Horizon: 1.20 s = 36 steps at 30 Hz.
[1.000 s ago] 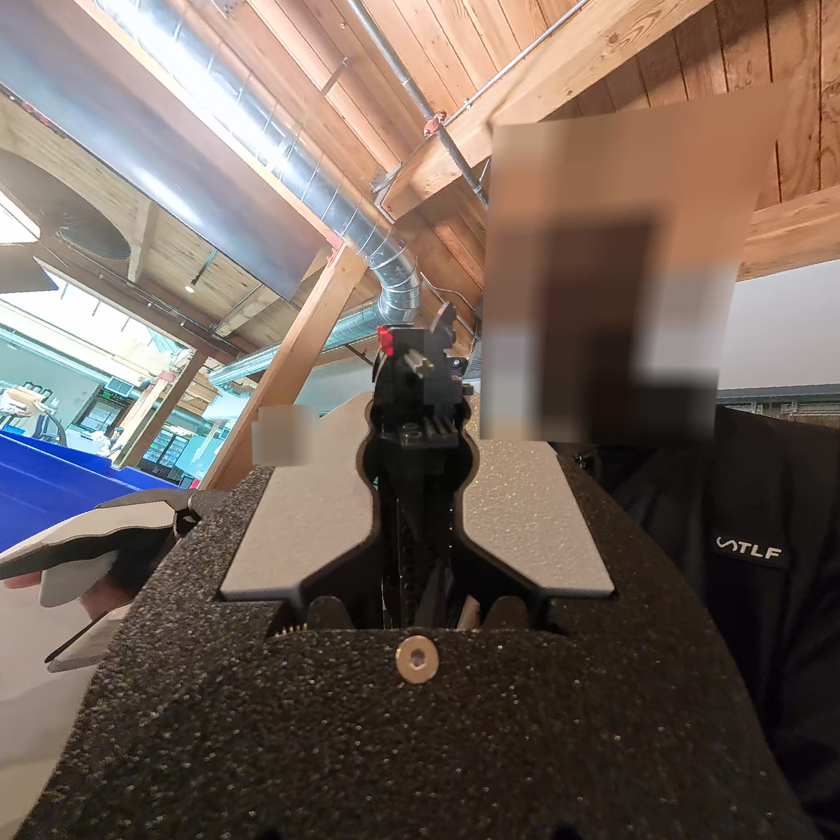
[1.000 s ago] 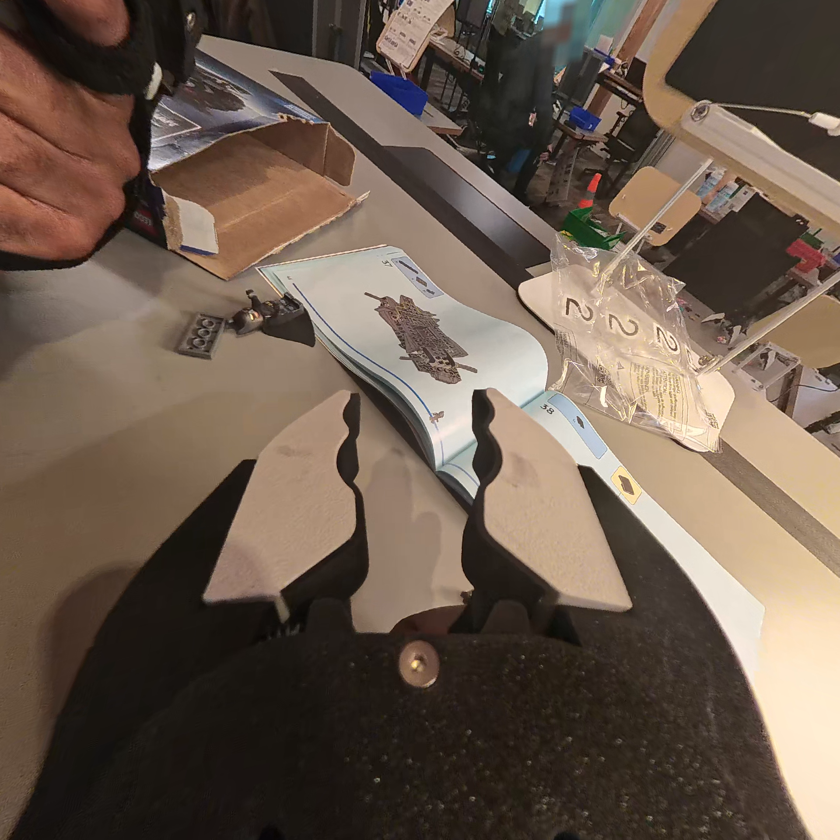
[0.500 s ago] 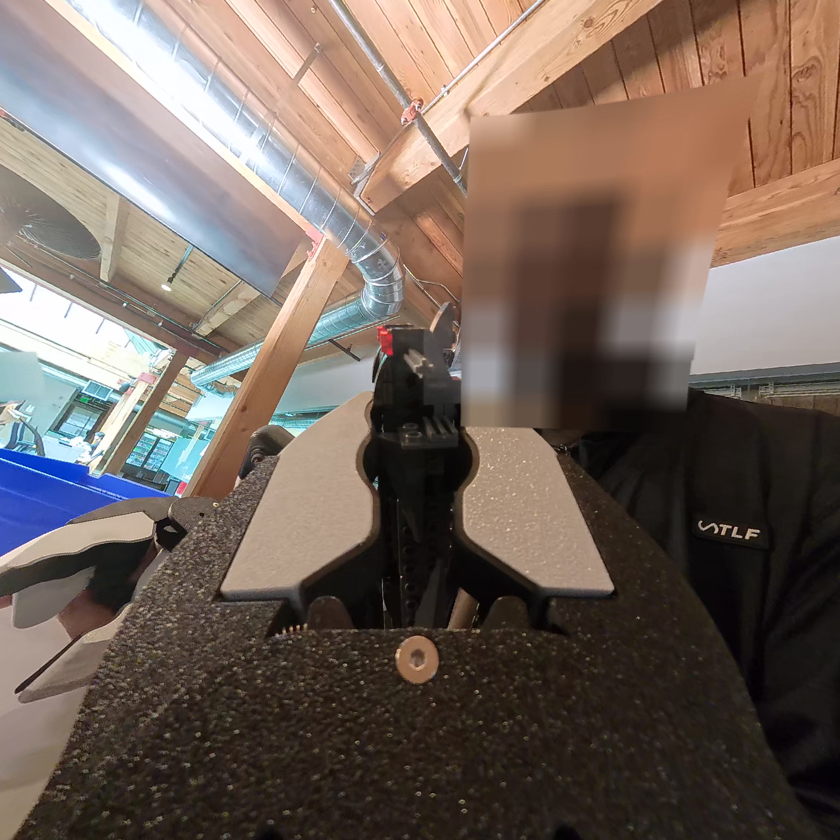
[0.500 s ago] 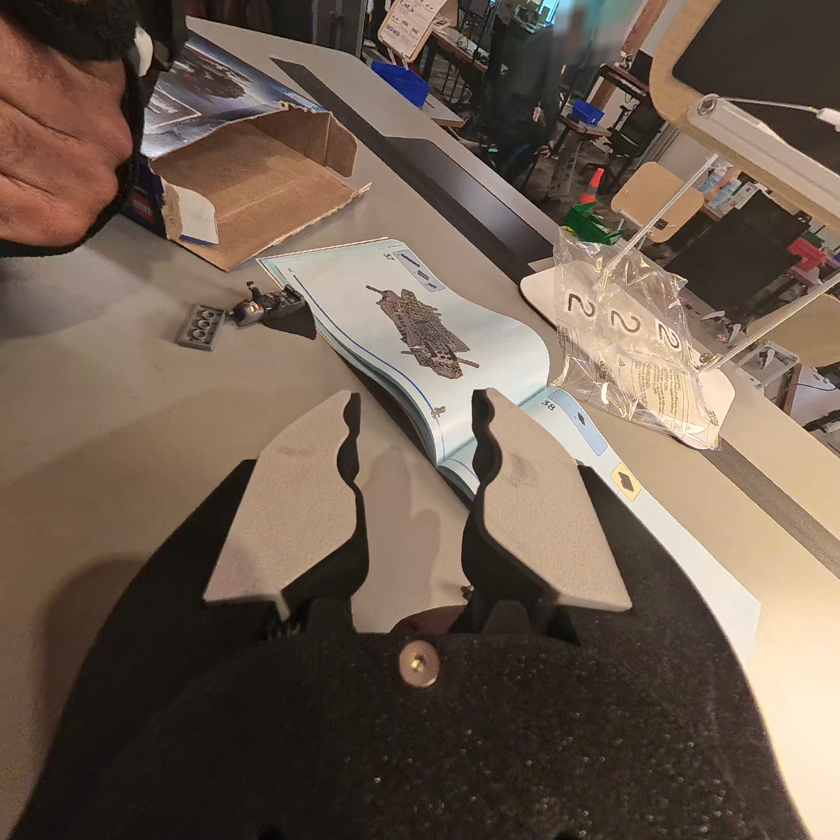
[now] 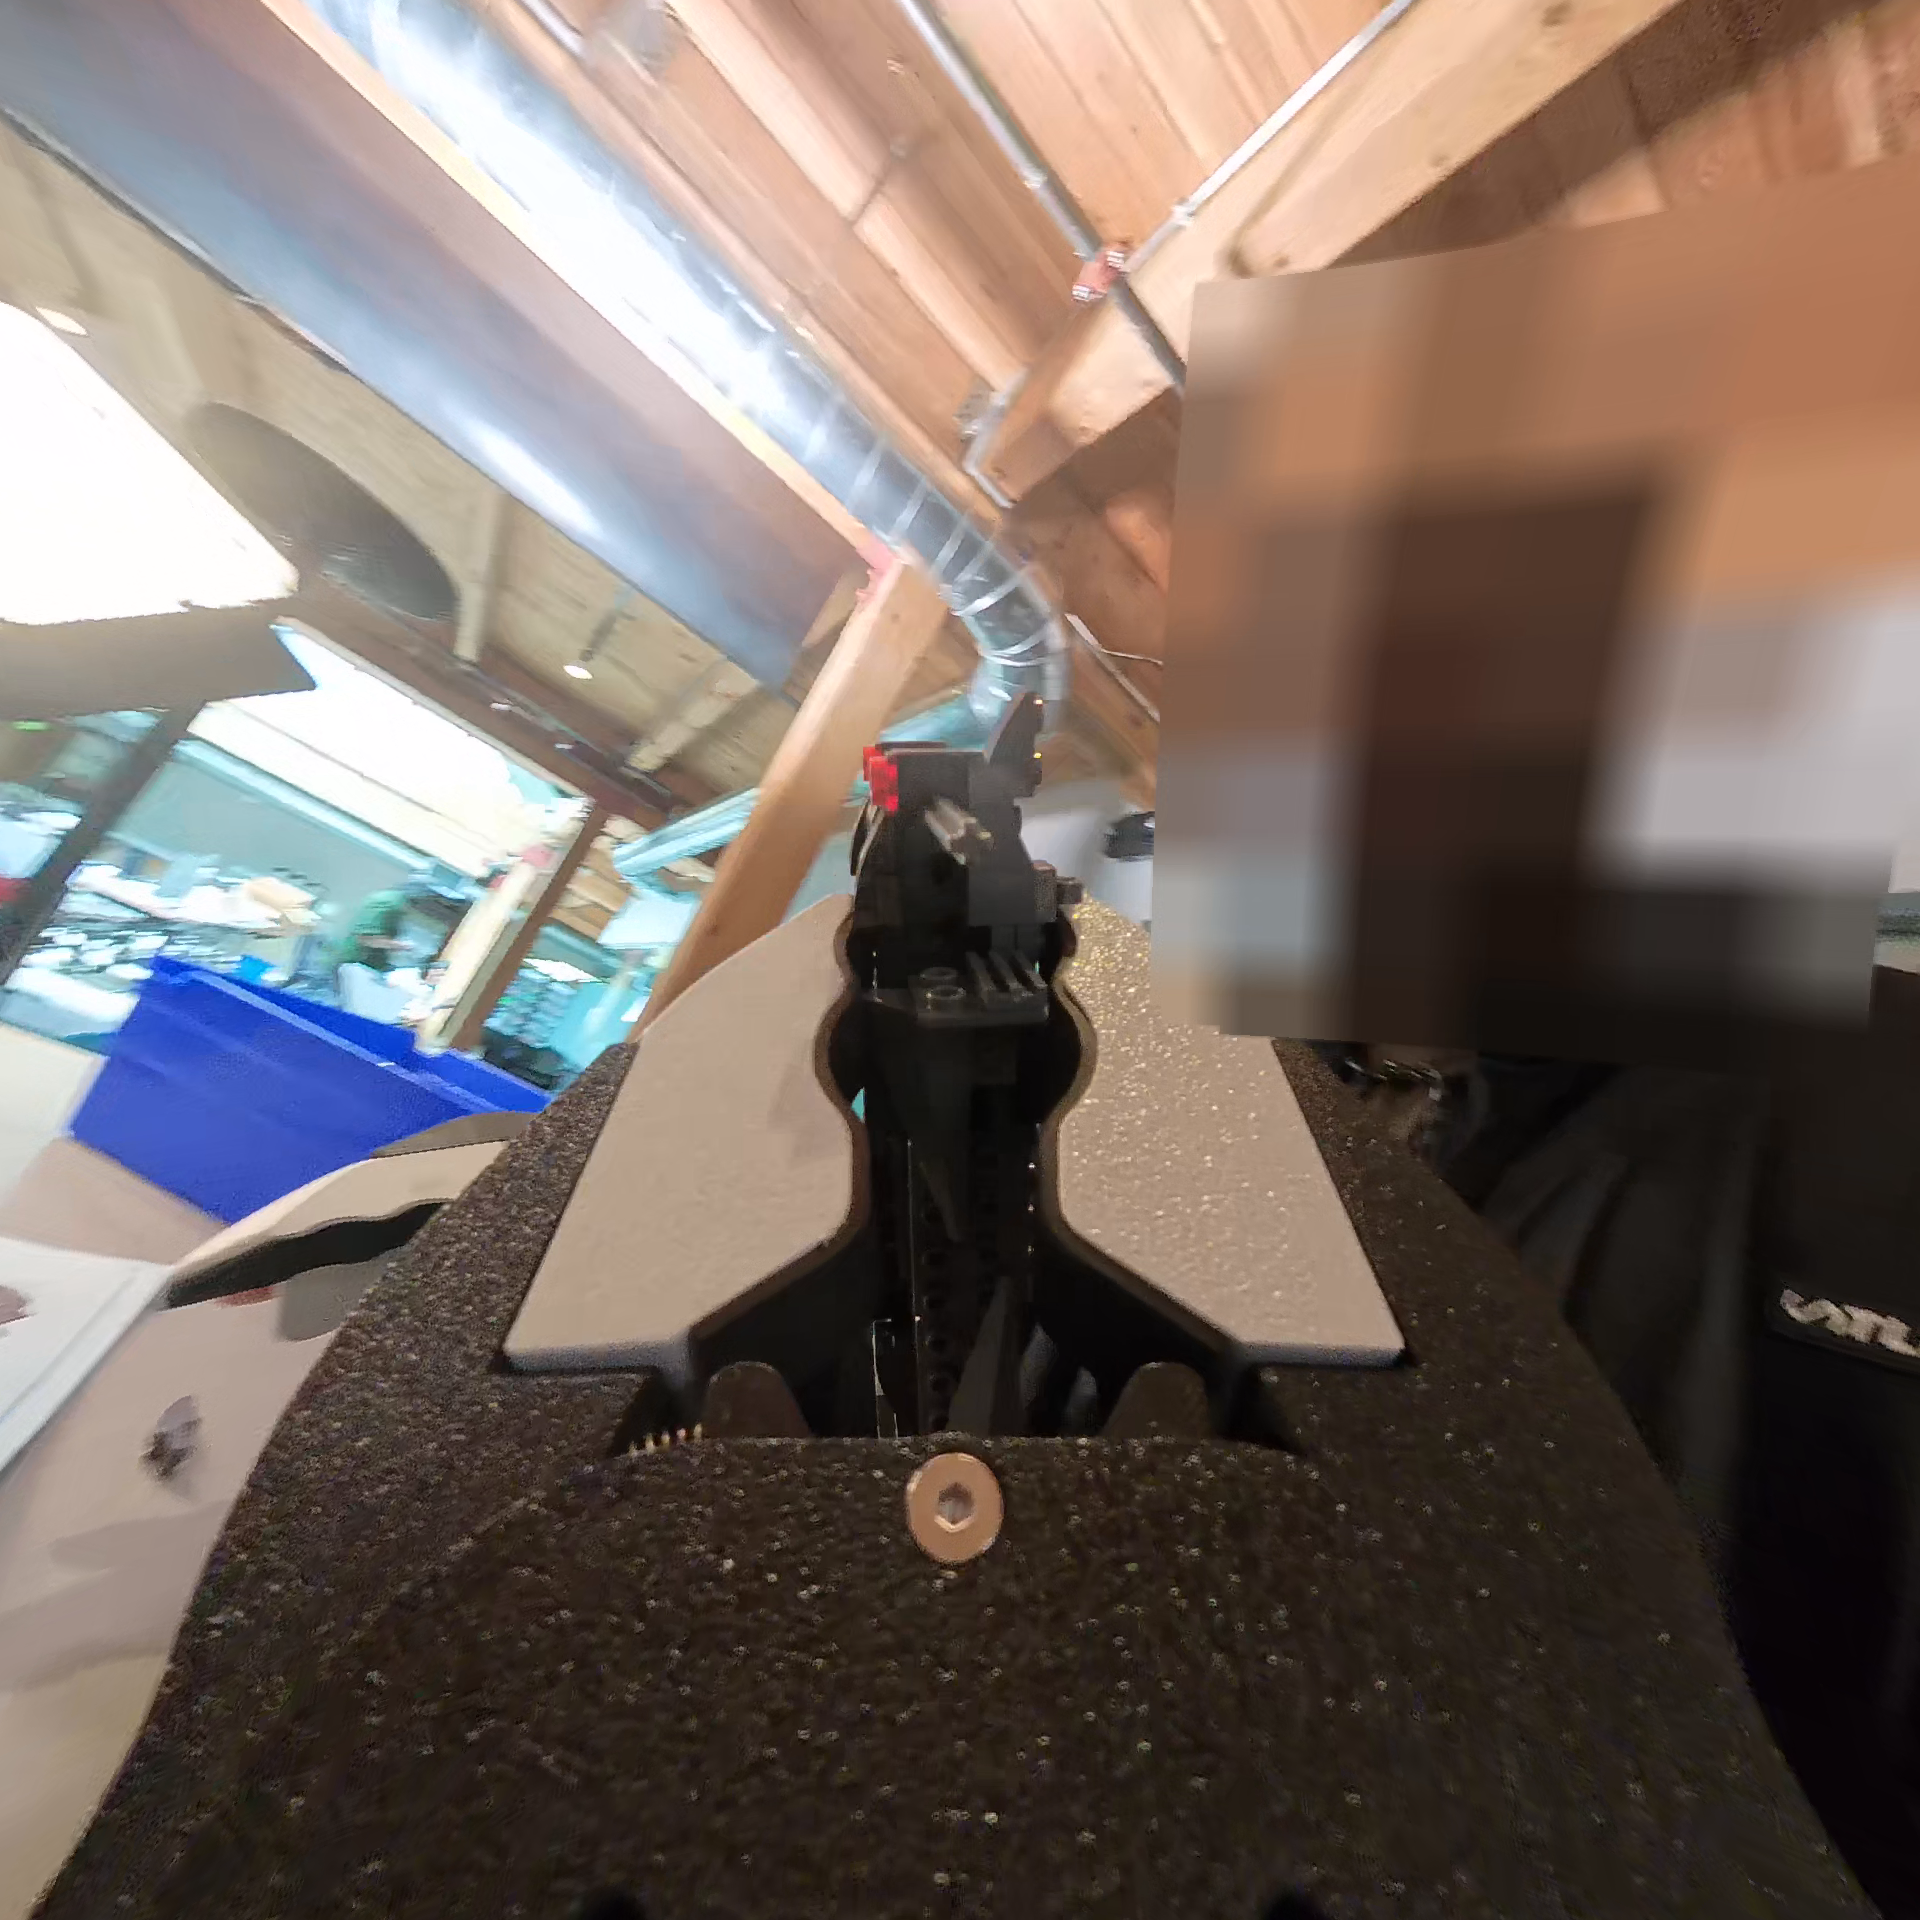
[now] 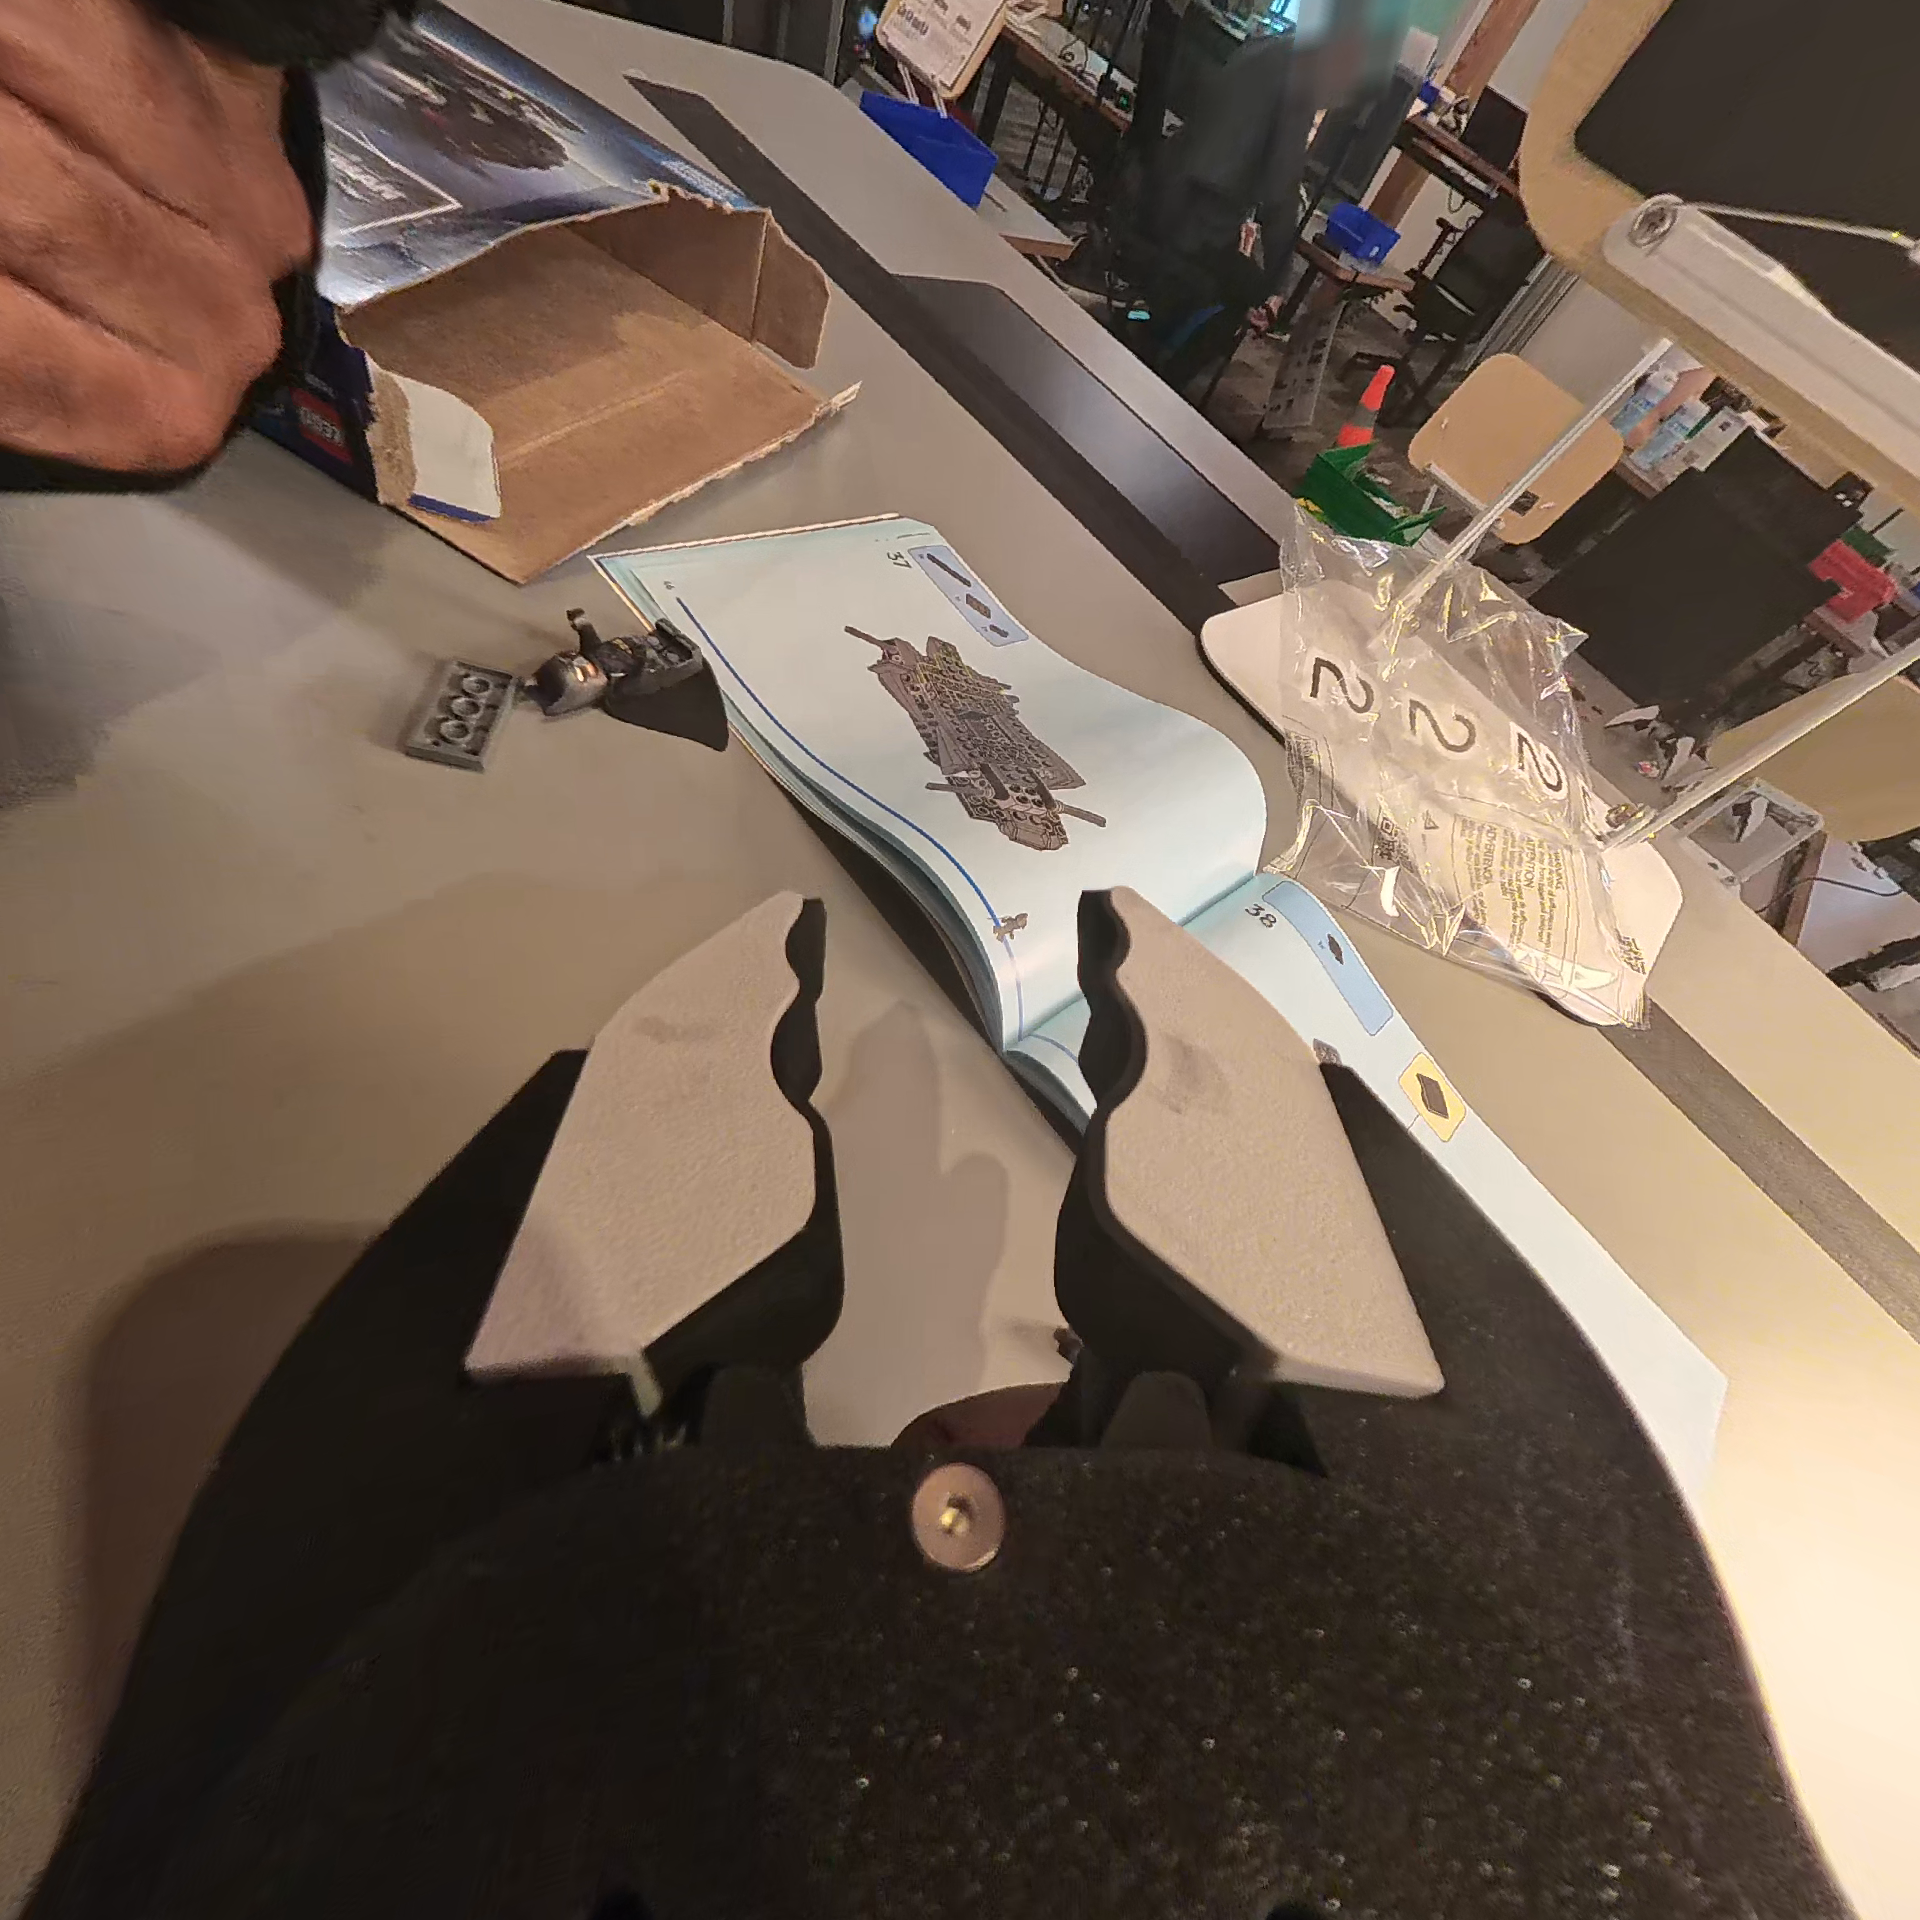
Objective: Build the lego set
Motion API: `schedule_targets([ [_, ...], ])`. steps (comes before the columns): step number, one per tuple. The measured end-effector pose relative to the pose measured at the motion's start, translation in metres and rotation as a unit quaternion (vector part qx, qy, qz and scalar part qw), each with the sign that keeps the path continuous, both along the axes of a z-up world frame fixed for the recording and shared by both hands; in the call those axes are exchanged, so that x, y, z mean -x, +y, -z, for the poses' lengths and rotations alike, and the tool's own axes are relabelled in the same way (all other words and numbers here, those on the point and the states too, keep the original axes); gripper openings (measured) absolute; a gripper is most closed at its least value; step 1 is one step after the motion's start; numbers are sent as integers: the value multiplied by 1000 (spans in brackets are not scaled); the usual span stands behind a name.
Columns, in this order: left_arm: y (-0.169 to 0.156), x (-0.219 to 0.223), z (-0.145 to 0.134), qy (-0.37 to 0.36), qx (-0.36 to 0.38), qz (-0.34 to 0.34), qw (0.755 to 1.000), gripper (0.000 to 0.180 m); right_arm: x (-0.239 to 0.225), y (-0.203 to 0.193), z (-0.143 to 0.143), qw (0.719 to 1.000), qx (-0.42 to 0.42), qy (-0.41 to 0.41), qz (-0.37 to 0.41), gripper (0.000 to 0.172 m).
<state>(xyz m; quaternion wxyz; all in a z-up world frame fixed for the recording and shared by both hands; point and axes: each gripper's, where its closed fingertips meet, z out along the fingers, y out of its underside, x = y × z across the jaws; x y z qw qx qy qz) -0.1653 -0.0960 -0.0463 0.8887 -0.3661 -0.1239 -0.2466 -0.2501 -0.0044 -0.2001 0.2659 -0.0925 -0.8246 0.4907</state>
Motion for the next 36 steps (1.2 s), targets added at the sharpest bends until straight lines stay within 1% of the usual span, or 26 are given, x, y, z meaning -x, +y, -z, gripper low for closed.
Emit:
schedule_targets([
  [3, -18, 17, 1, -31, 34, -82, 996, 31, 0, 0, 6, 1000, -25, 4, -3, 47],
  [6, -42, 37, 9, -83, 72, -163, 980, 31, -2, -6, 12, 998, -55, 5, -18, 47],
  [9, -64, 44, 17, -109, 84, -204, 969, 30, 0, -19, 14, 991, -119, 33, -46, 47],
  [12, -79, 44, 18, -117, 78, -218, 966, 30, 5, -34, 25, 969, -222, 55, -98, 51],
  [14, -87, 45, 18, -121, 73, -225, 964, 30, 10, -44, 32, 950, -275, 64, -131, 51],
  [17, -94, 44, 19, -125, 74, -233, 962, 30, 12, -61, 34, 926, -319, 78, -185, 50],
  [19, -99, 44, 20, -124, 77, -241, 960, 30, 16, -67, 38, 910, -350, 72, -210, 50],
  [21, -103, 43, 18, -123, 74, -247, 958, 30, 22, -65, 45, 887, -393, 68, -231, 50],
  [22, -105, 42, 17, -122, 71, -249, 958, 30, 26, -64, 47, 879, -409, 65, -238, 44],
  [24, -108, 40, 15, -121, 65, -252, 958, 30, 32, -57, 49, 864, -441, 49, -239, 43],
  [25, -109, 39, 14, -120, 63, -253, 958, 30, 36, -52, 49, 856, -458, 44, -235, 44],
  [29, -110, 37, 11, -114, 60, -254, 958, 30, 43, -24, 52, 823, -519, 11, -232, 41],
  [33, -107, 36, 9, -113, 57, -251, 960, 30, 50, -9, 49, 818, -532, 16, -219, 42],
  [36, -105, 36, 10, -114, 59, -248, 960, 30, 51, 3, 46, 823, -528, 17, -210, 42],
])
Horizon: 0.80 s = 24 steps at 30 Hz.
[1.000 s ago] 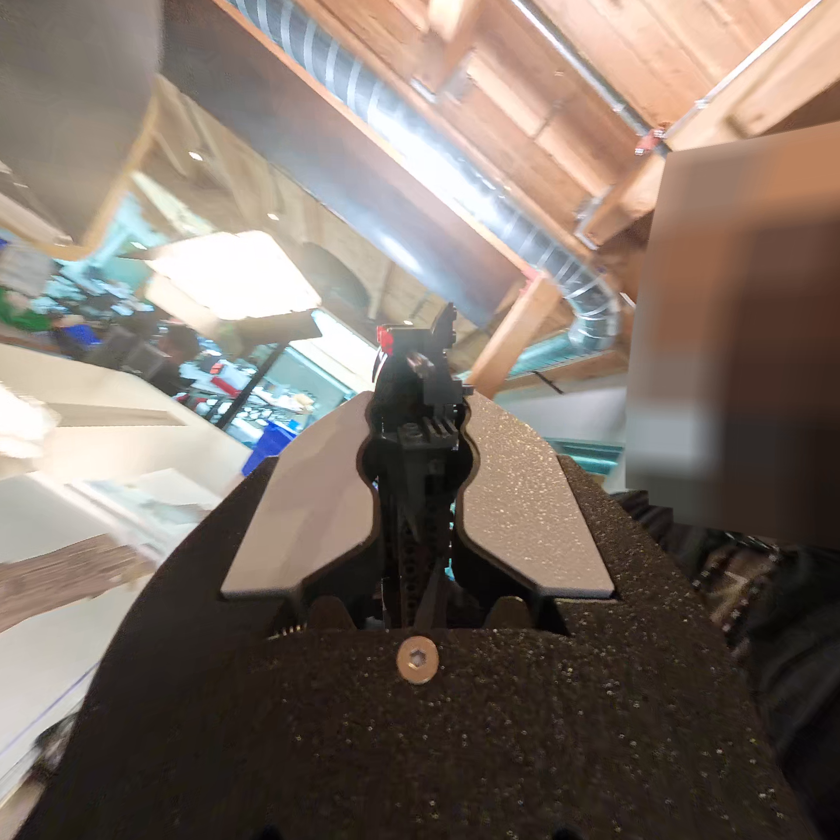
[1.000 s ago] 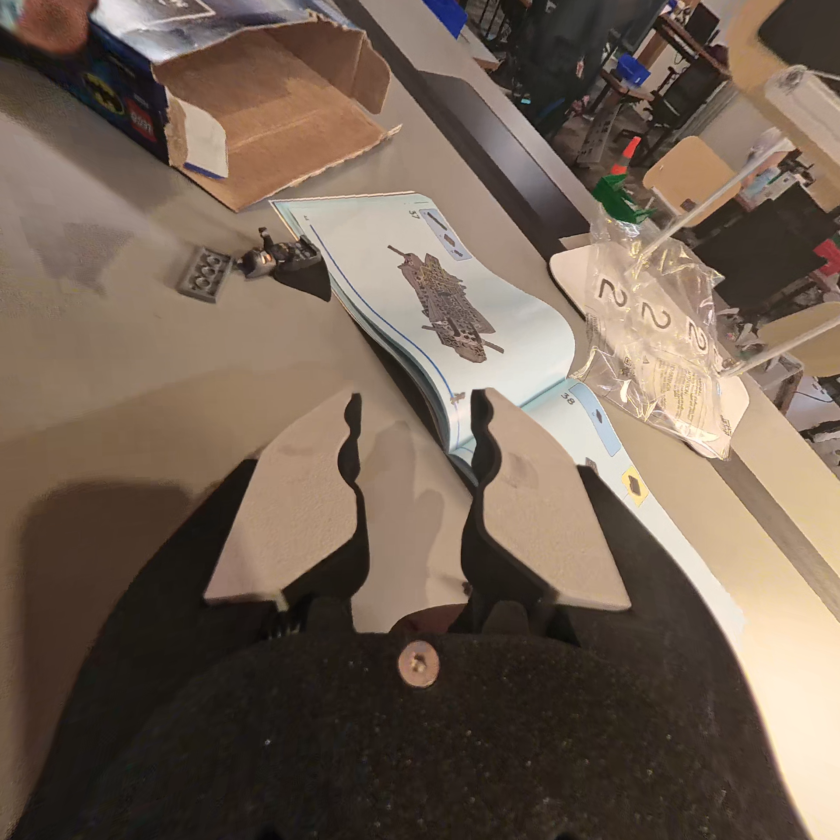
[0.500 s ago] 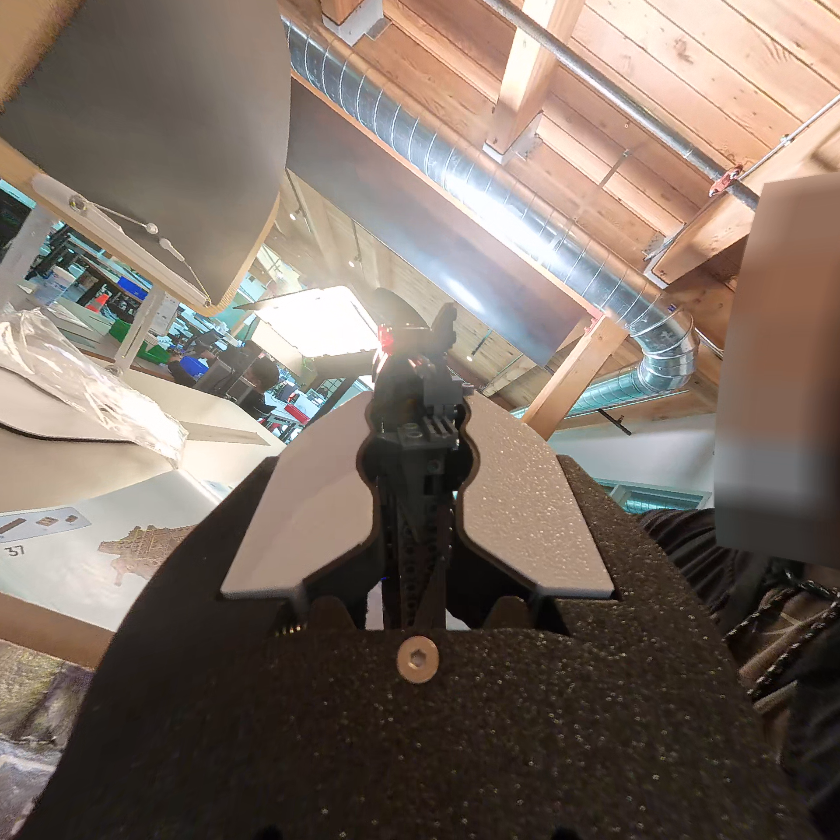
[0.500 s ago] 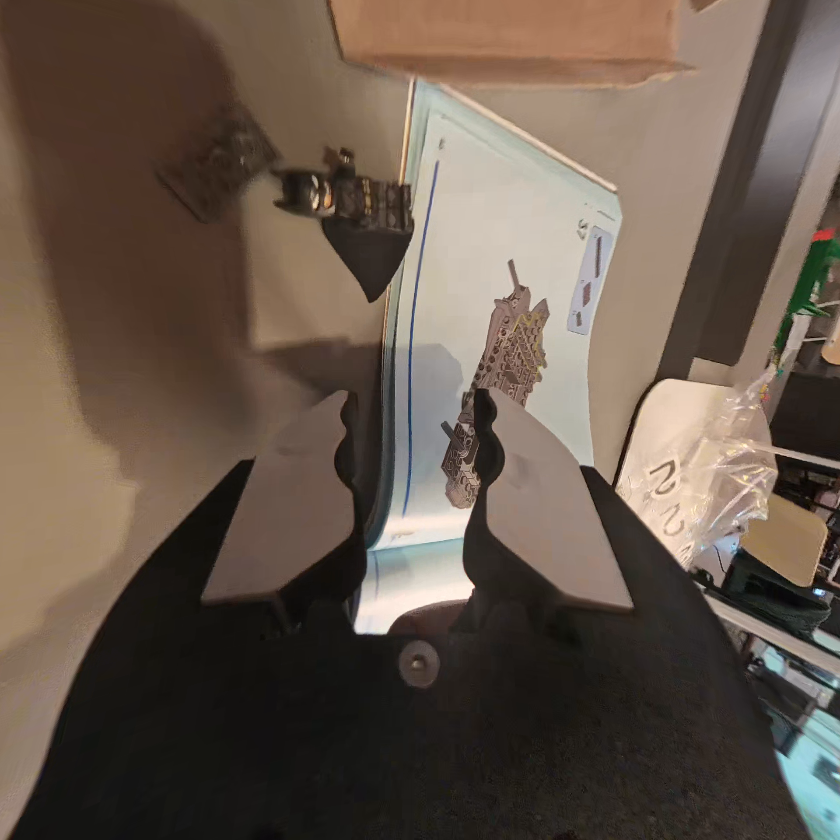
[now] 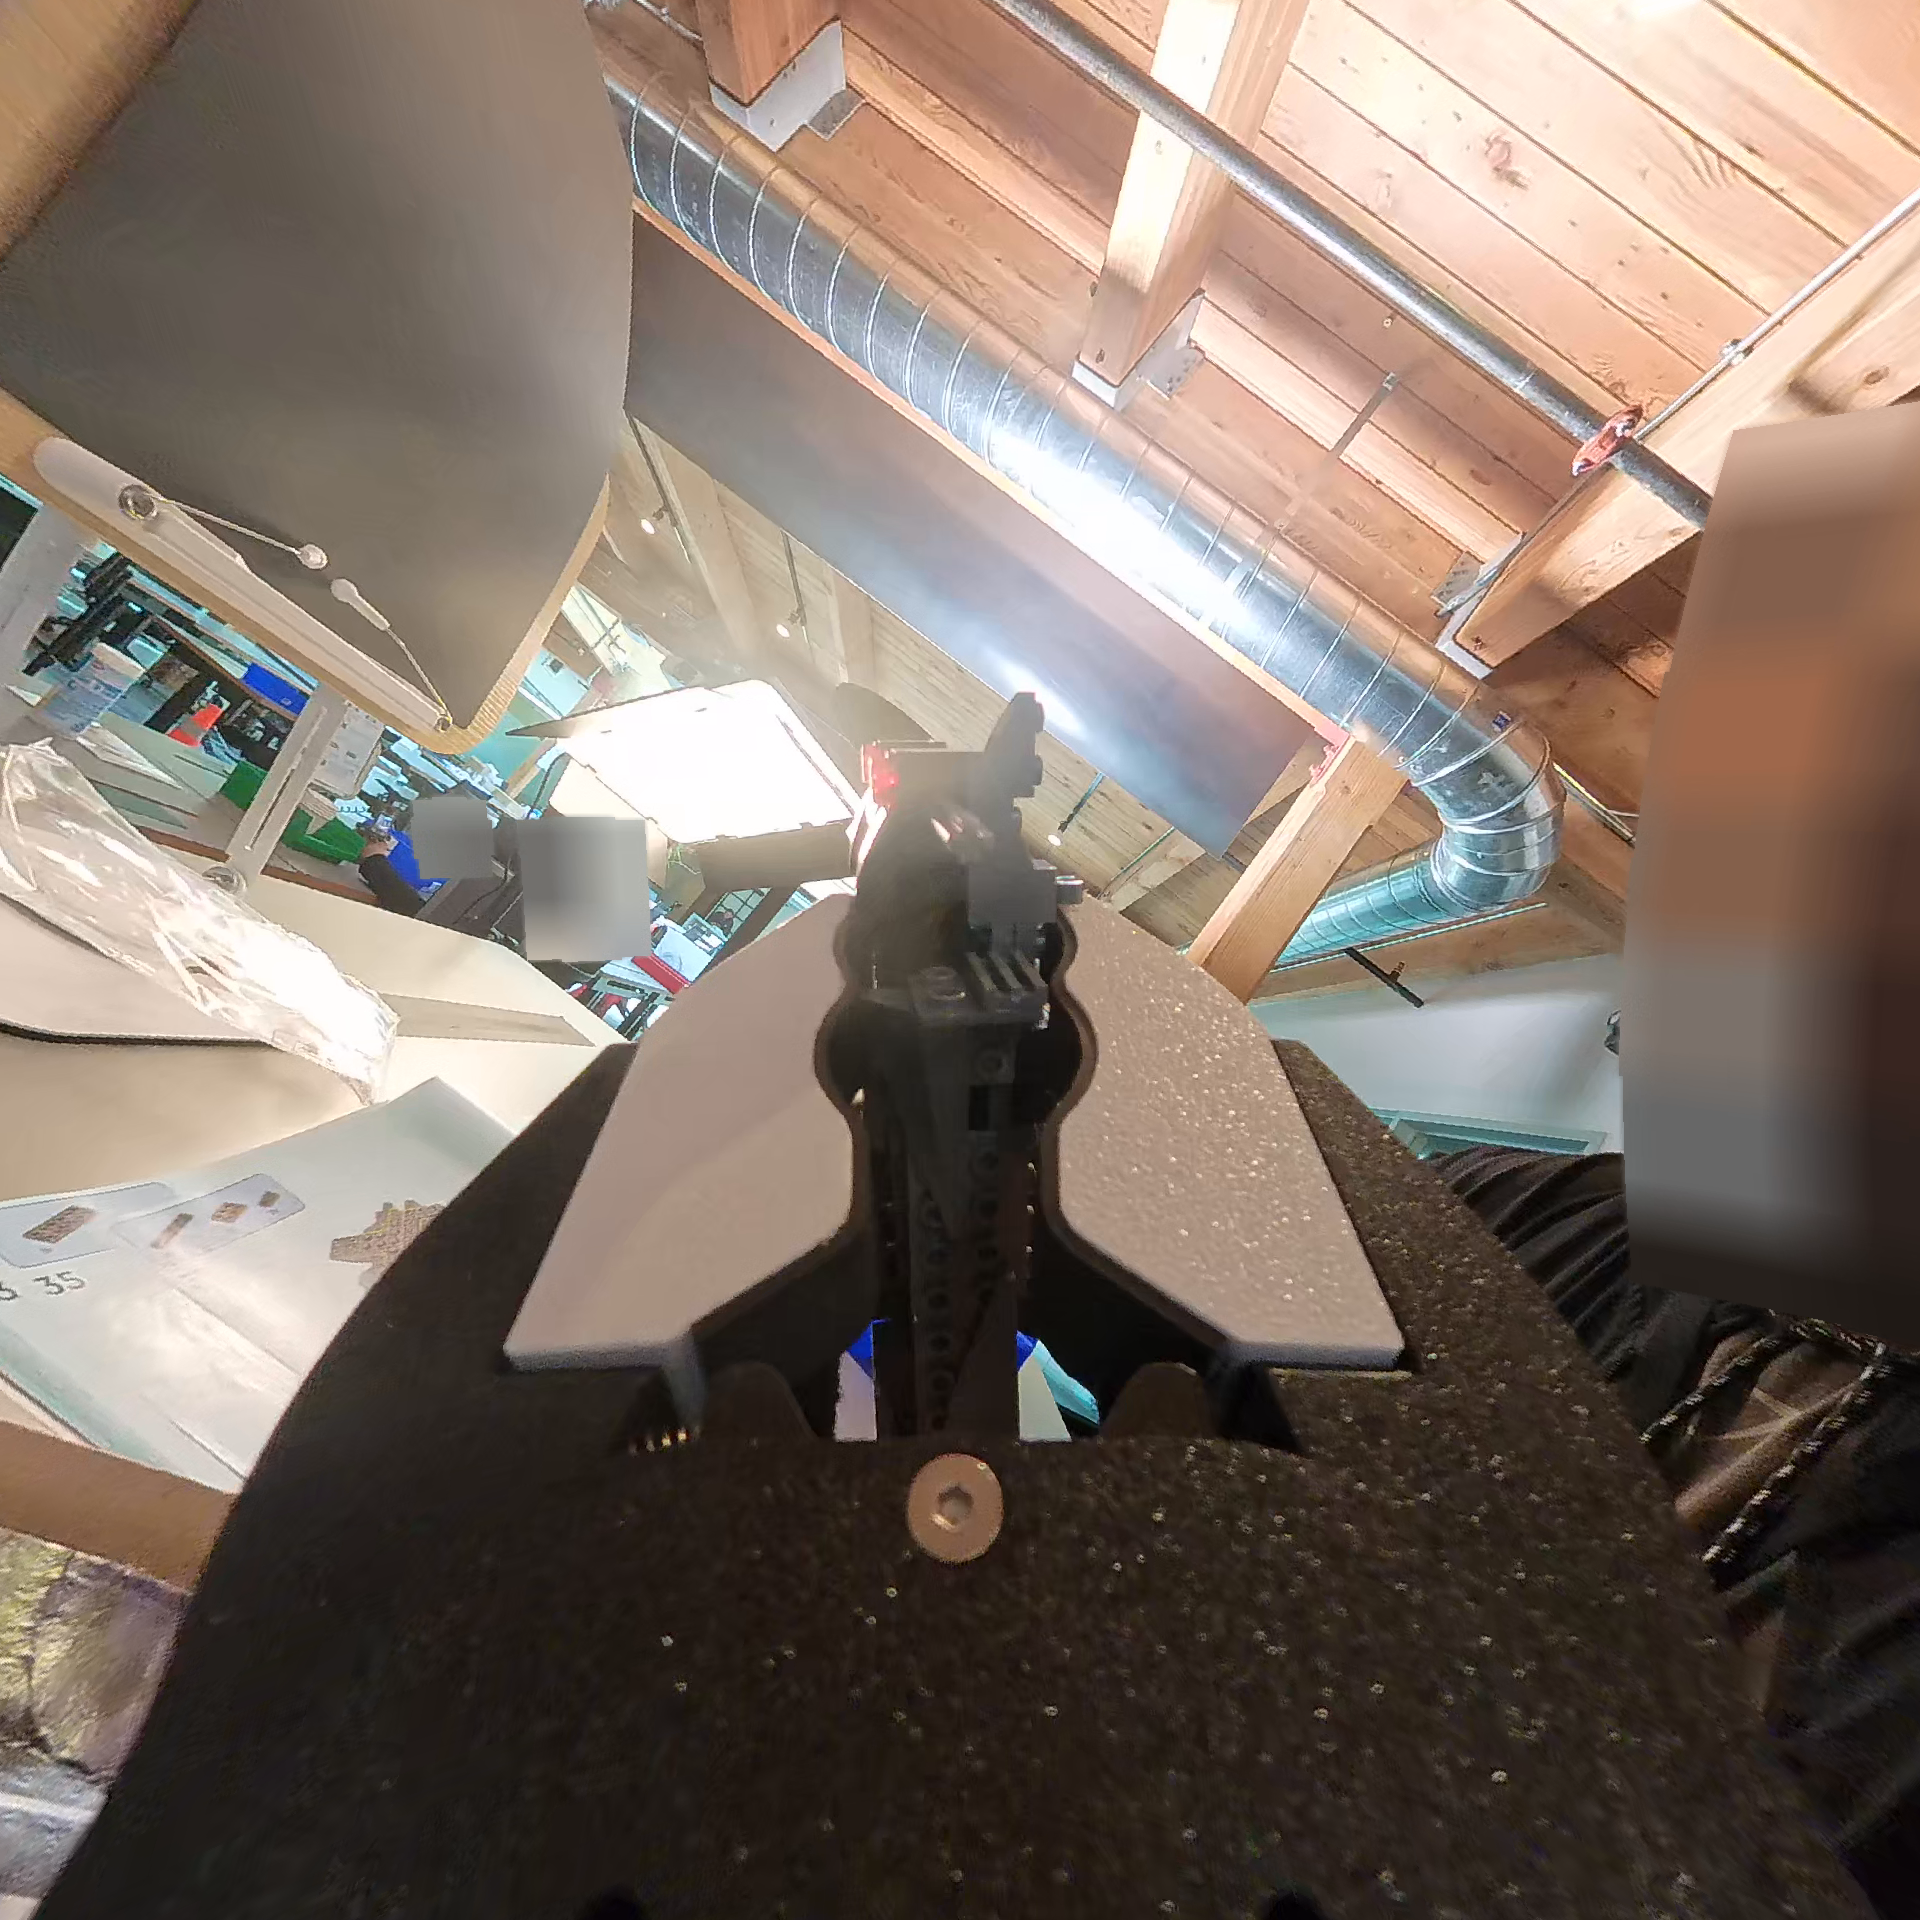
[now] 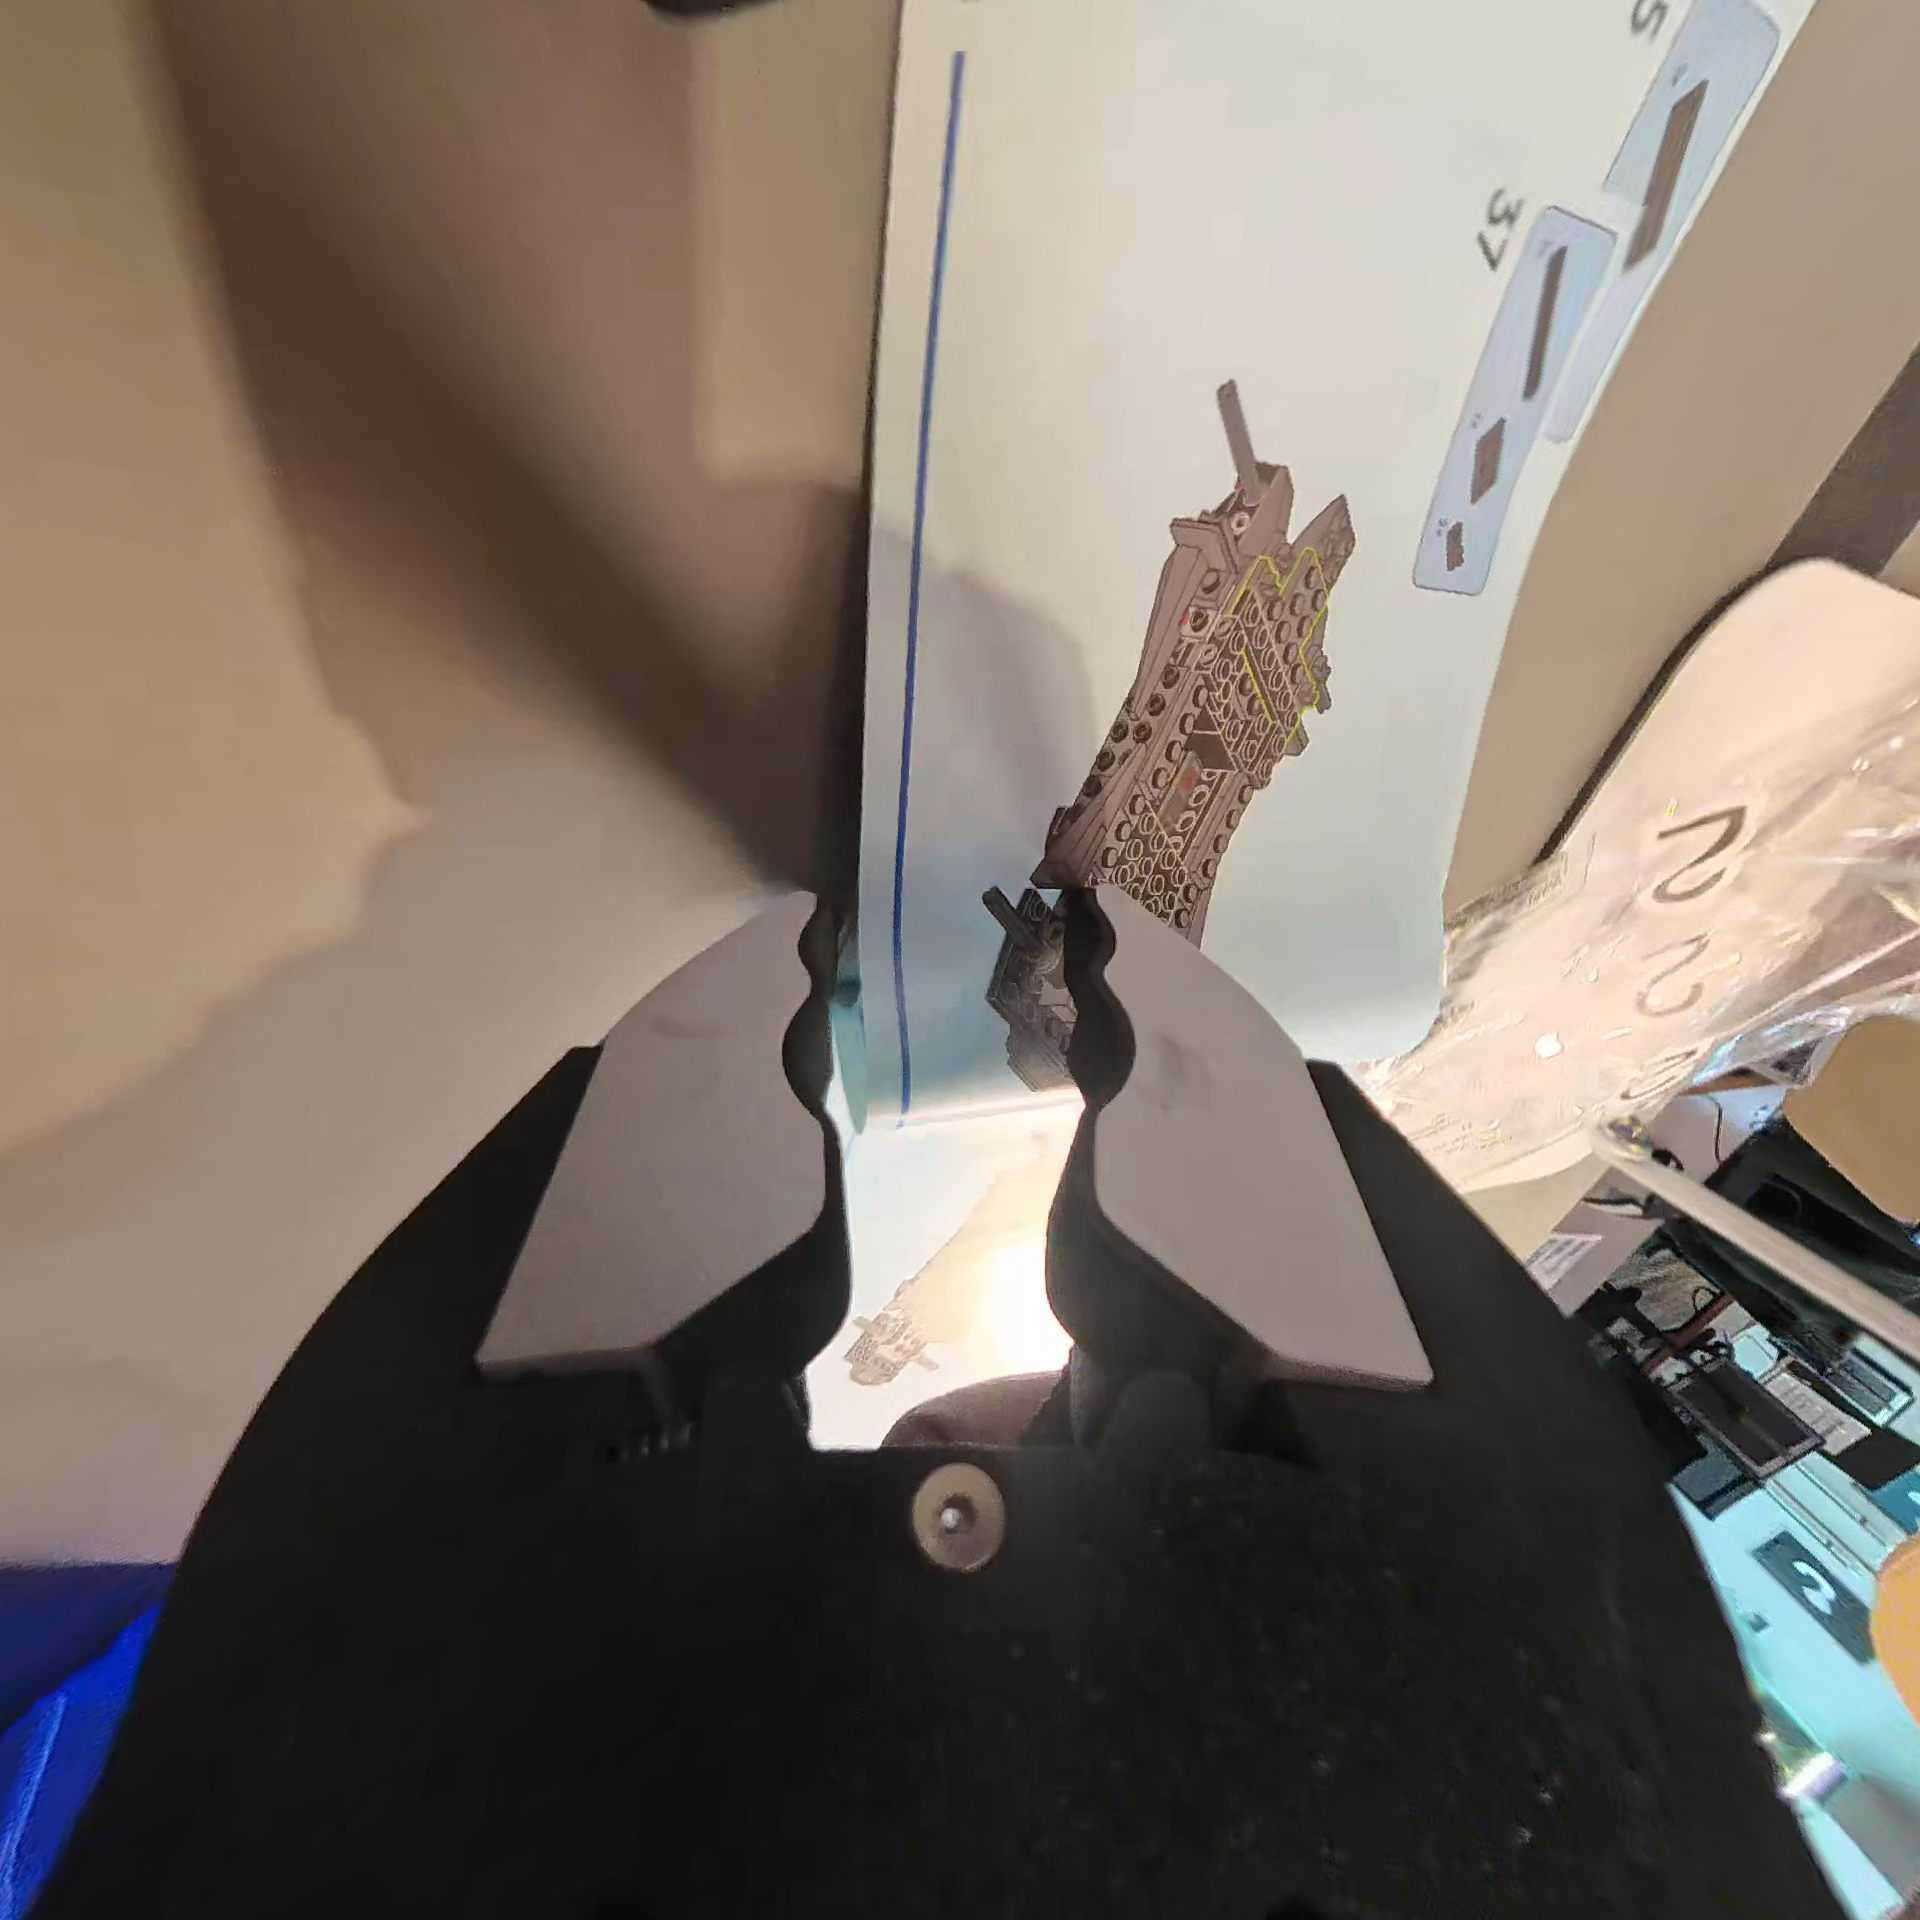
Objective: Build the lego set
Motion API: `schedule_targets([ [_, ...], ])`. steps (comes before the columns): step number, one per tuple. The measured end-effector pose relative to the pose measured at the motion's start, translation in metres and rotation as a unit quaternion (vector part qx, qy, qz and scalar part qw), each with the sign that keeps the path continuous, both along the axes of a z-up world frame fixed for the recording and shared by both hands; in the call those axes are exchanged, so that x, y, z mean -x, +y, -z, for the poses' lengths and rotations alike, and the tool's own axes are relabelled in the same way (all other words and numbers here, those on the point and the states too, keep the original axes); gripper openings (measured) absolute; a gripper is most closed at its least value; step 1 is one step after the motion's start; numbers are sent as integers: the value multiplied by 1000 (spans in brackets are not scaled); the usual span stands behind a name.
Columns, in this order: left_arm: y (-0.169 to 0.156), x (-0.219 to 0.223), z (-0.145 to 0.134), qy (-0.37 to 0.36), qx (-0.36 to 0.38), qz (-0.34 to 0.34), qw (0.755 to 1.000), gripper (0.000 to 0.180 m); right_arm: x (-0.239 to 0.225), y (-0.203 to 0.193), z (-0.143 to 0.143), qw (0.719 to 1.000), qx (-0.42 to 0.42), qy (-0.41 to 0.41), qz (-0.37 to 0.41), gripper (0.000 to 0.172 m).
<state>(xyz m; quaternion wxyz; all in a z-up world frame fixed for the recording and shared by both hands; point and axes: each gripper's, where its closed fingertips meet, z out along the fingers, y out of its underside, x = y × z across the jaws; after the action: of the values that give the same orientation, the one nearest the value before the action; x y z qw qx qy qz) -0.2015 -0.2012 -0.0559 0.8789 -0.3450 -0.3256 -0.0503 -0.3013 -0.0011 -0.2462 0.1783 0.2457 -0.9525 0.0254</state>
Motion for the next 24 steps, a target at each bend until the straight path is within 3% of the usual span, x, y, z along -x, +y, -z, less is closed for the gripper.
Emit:
schedule_targets([
  [9, 10, 0, 2, -2, 1, 14, 1000, 30, 8, 37, -10, 998, 27, 15, 51, 42],
  [15, 14, 0, 4, -4, 2, 21, 1000, 30, 22, 62, -20, 989, 70, 35, 125, 41],
  [20, 15, 2, 8, -9, 3, 26, 1000, 30, 30, 77, -26, 961, 133, 38, 238, 41],
  [24, 17, 4, 12, -15, 3, 30, 999, 30, 41, 95, -25, 919, 177, 43, 350, 41],
])
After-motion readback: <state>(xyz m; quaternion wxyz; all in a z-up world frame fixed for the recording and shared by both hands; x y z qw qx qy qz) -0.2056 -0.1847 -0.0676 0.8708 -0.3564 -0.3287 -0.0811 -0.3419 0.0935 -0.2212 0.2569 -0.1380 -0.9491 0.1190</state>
